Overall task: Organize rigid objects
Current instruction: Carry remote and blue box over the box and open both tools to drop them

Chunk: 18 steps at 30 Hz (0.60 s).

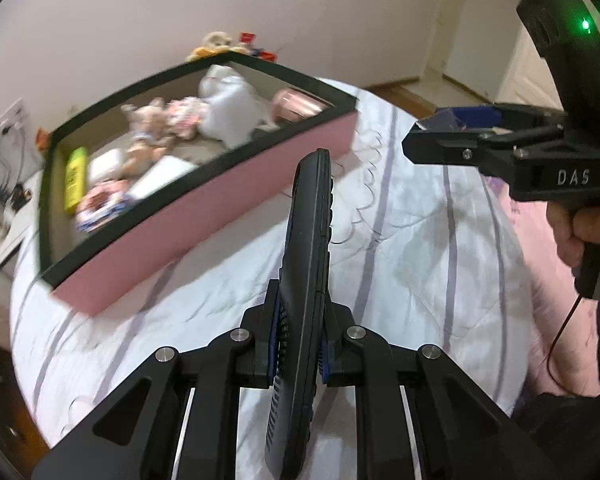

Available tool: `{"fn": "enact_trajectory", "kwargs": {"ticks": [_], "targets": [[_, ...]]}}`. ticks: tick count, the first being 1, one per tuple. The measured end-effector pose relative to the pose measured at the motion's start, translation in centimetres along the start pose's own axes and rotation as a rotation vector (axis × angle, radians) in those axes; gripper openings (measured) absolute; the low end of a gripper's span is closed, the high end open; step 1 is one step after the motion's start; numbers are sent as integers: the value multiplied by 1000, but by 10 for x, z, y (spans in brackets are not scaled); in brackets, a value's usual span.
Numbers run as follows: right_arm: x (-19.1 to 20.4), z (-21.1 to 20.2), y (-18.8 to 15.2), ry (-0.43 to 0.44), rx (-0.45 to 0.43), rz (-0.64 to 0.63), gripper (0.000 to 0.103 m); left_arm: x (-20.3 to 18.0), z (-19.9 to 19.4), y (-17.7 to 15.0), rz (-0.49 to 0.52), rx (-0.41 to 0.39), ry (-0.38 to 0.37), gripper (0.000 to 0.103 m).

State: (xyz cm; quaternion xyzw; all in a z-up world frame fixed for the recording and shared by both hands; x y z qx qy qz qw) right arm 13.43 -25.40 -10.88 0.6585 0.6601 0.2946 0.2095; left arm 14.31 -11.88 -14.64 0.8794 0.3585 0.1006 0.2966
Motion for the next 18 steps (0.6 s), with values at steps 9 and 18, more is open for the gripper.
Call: {"fn": "enact_trajectory", "kwargs": {"ticks": [9,18], "targets": [[51,-10,43,59,-56,-101,84,48,-54,14,-100,-83,101,14],[69,-2,95,66,-91,-154,84,81,-87,40,-129,-151,151,14]]}}
Point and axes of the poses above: each gripper's, at about its wrist camera, not at the fingertips, and z roughly the way its jaws point, x to its left, y to its top, the point moved 8 cm from there along z, roughly the way its jaws point, and after that the axes turned 2 degrees about y, right-handed, at the moved point
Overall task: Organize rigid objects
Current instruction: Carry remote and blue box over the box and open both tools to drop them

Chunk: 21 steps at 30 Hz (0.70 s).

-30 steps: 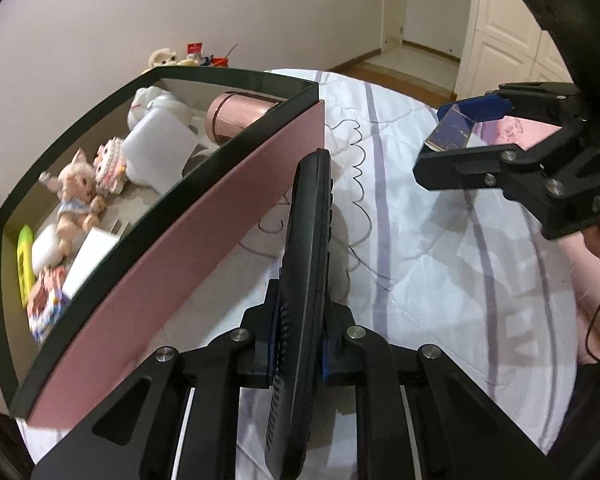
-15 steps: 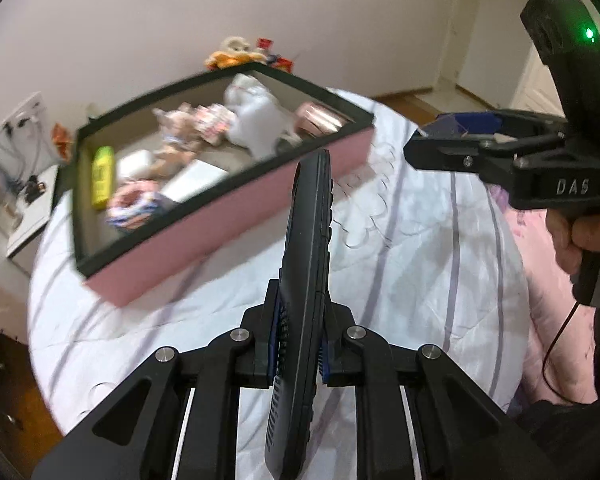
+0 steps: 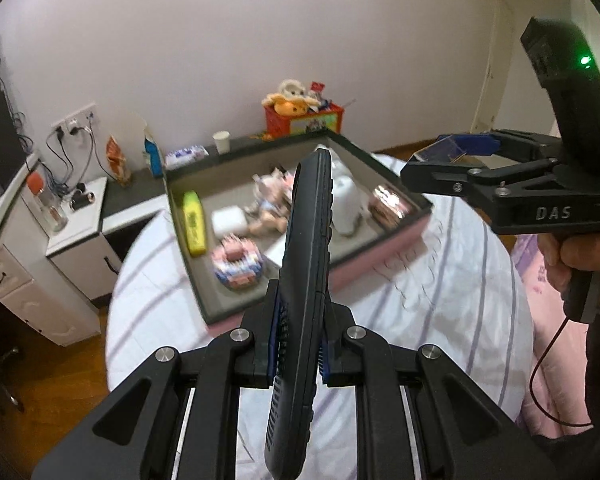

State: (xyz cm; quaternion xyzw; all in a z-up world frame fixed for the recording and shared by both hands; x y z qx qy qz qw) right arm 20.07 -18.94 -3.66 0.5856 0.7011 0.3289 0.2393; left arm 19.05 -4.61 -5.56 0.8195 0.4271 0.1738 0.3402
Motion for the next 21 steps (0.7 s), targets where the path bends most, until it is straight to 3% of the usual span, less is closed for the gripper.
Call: {"fn": "enact_trajectory", "kwargs": {"ticks": [8,21], "targets": [[-18,43,37,1,42,-7,84,31,18,42,-40,-19,5,14],[-58,142,54,4,197,30,84,62,120,59,-135,109,-31,14]]}}
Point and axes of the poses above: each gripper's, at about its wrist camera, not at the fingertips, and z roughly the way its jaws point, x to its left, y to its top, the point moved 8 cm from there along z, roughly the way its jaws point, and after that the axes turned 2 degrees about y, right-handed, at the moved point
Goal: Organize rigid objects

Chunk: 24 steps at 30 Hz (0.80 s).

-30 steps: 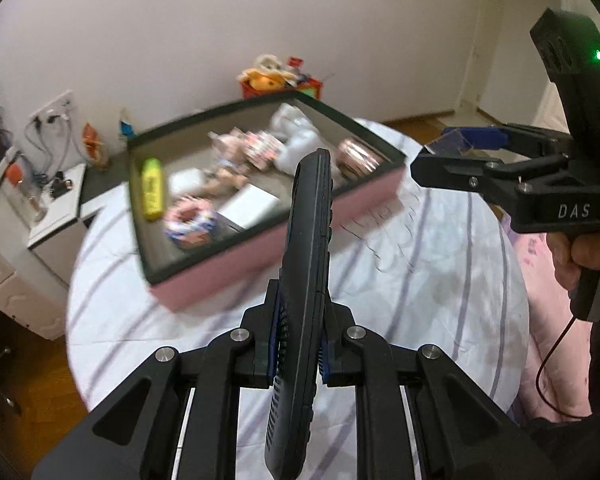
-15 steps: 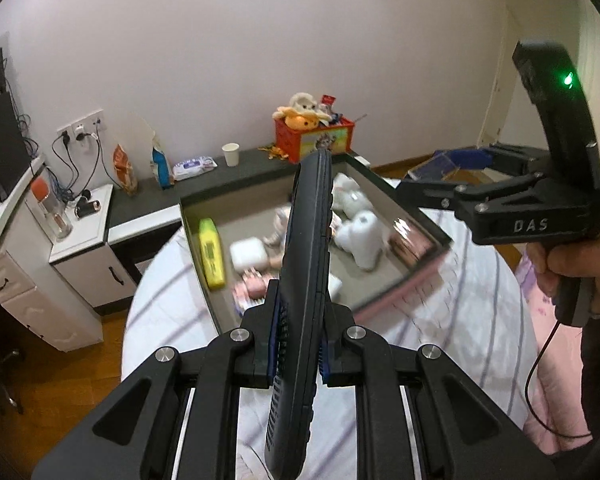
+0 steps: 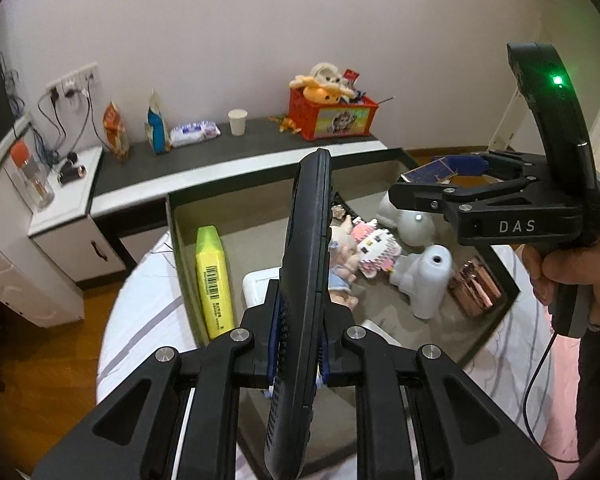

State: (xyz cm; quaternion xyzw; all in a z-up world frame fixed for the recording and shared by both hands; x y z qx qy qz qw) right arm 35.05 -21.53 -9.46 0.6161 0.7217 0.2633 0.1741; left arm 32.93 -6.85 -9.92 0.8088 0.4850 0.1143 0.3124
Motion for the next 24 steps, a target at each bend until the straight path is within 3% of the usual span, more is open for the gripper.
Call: {"fn": "enact_trajectory", "kwargs": {"ticks": [12,14,16,17,22,24], "targets": [[-13,26,-9,0,57,14,89,-3,26,-2,11,48,64,20],[-12,23,-8,5,50,8,97,-3,24,-2,14,38,76,47],[-10,19,-6,13,37,10,98,-4,17,-1,14,17,87,69],[-9,17,-6,17,36,13,103,-3,13,0,14,7,95,79],[-5,-1,-5,34,15,27,103,-2,-9,3,4,-37,127,103],[-4,-13,-5,66,-9,55,103,0,-19,4,-7,-54,172,103]]}}
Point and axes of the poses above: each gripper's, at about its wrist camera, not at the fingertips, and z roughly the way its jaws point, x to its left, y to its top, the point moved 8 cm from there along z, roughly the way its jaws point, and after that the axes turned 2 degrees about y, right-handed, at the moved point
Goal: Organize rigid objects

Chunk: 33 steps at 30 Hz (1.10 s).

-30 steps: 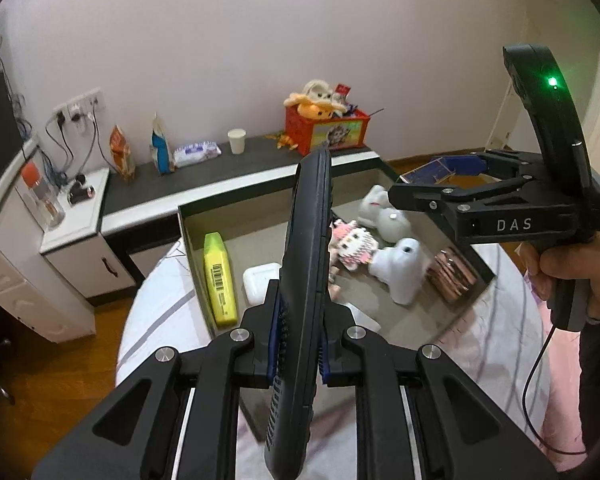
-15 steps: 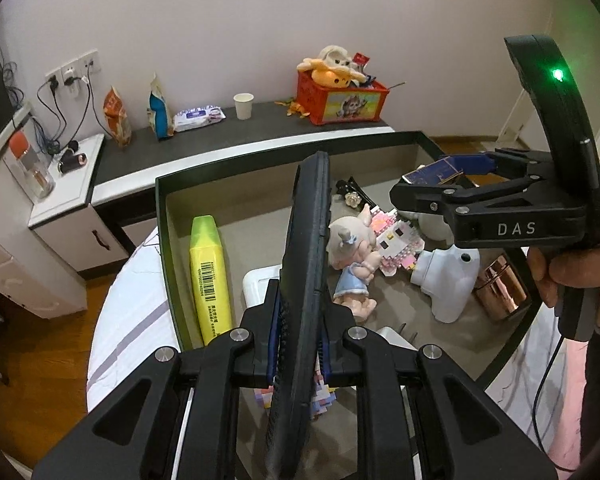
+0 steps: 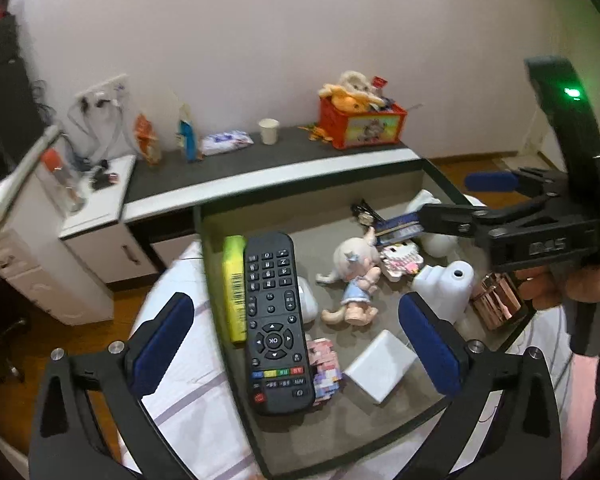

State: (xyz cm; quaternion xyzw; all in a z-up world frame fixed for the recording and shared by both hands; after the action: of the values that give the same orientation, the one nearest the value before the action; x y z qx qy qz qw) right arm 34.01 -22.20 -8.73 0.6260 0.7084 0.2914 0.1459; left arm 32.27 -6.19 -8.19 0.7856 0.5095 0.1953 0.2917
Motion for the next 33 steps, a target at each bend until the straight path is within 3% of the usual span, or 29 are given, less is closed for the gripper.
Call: {"fn": "enact_trajectory", "kwargs": {"ticks": [3,8,11,15,23,28,33], "targets": [[4,-22,-1,51,-46,48,103,6,-20,-1,-25,-35,51,103],[19,-62,-9,115,-119,79,103,12,-52,-12,-99,-78,74,103],[29,-86,-21,162,-153,101,103,6,-71,-23,-131,-97,43,103],[33,-107,-40,131,-181,97,103,-7,-96,-41,-129,-115,47,103],[48,-135,-87,148,-185,89,103,-37,-133,-81,-127,-137,68,103],[46,-156,-115,51,-223,113,103,-48,-150,-109,-160,-131,103,103],[54,-176,-137,34,-248,102,103,-48,-164,-131,-217,-122,152,103]]}}
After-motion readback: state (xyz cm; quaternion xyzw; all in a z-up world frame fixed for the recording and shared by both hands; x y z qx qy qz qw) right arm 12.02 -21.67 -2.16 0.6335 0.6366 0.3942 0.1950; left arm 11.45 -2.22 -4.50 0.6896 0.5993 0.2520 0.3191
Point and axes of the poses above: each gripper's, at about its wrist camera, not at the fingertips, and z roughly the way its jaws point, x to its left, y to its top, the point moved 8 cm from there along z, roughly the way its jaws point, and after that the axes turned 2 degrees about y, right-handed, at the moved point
